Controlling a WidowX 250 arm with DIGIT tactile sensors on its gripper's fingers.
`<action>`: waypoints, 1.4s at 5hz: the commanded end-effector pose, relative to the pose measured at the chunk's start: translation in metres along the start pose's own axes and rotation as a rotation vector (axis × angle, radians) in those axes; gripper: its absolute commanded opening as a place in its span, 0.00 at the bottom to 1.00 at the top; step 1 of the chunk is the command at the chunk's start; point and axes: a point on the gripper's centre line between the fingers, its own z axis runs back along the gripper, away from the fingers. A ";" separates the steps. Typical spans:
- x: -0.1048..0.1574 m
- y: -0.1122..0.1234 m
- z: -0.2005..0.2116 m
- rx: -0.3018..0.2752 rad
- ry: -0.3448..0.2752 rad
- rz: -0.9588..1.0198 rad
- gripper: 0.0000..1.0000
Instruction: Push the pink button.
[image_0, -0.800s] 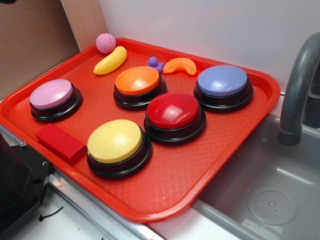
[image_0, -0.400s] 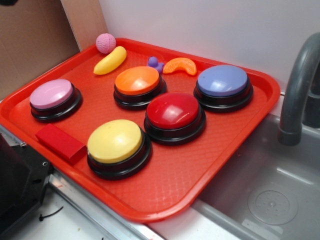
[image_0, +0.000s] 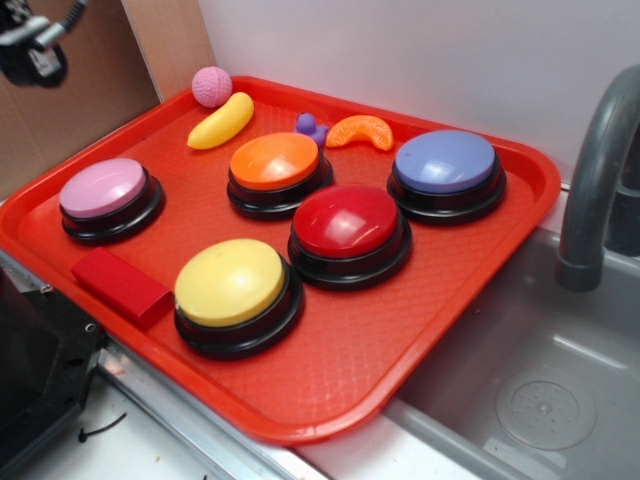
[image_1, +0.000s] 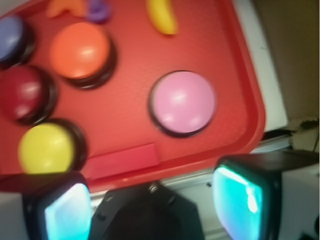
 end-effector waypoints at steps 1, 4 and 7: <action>0.031 0.022 -0.050 0.119 0.012 -0.066 1.00; 0.041 0.033 -0.093 0.135 0.055 -0.085 1.00; 0.041 0.029 -0.093 0.159 0.067 -0.080 1.00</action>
